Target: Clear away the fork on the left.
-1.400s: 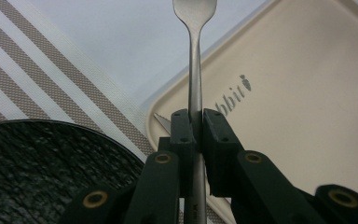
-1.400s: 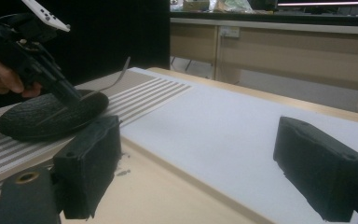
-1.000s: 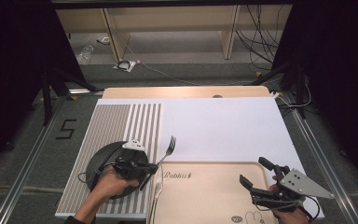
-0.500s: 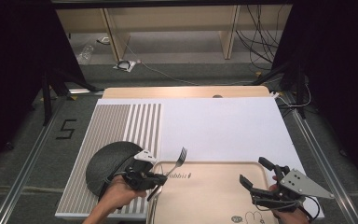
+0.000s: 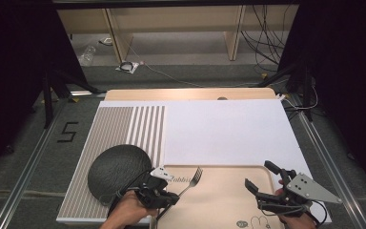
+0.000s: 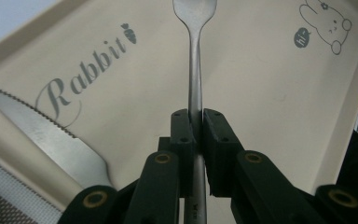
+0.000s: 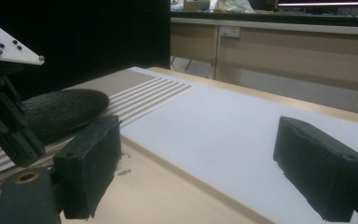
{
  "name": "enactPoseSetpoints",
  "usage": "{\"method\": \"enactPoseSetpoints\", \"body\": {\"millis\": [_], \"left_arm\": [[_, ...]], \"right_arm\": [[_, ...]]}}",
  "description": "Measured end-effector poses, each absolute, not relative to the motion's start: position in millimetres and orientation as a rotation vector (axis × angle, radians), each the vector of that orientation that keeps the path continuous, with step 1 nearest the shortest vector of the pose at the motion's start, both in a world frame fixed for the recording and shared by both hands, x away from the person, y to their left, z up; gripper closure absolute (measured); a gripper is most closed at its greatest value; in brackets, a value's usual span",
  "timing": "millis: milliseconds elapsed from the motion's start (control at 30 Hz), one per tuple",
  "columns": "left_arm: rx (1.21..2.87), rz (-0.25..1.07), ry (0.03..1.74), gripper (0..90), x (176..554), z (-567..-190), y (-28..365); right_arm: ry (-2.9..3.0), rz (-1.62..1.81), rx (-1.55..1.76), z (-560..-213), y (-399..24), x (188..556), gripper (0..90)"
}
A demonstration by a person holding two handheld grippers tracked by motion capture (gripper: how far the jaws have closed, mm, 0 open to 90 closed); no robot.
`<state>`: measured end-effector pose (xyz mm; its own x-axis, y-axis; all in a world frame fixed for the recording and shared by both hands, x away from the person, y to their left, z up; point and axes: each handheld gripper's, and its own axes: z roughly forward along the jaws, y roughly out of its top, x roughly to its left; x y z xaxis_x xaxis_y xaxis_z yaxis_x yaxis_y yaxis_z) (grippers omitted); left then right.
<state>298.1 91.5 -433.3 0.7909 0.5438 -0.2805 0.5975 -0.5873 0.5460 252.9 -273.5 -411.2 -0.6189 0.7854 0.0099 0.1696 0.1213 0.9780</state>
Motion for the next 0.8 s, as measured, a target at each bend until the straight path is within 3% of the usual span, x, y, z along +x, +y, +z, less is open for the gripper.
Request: {"method": "enactPoseSetpoints", "body": {"millis": [800], "left_arm": [[2.449,-0.242,0.765,82.5,283,-449,68]], "right_arm": [[1.883,1.528,0.92,-411,-273,253,15.9]]}}
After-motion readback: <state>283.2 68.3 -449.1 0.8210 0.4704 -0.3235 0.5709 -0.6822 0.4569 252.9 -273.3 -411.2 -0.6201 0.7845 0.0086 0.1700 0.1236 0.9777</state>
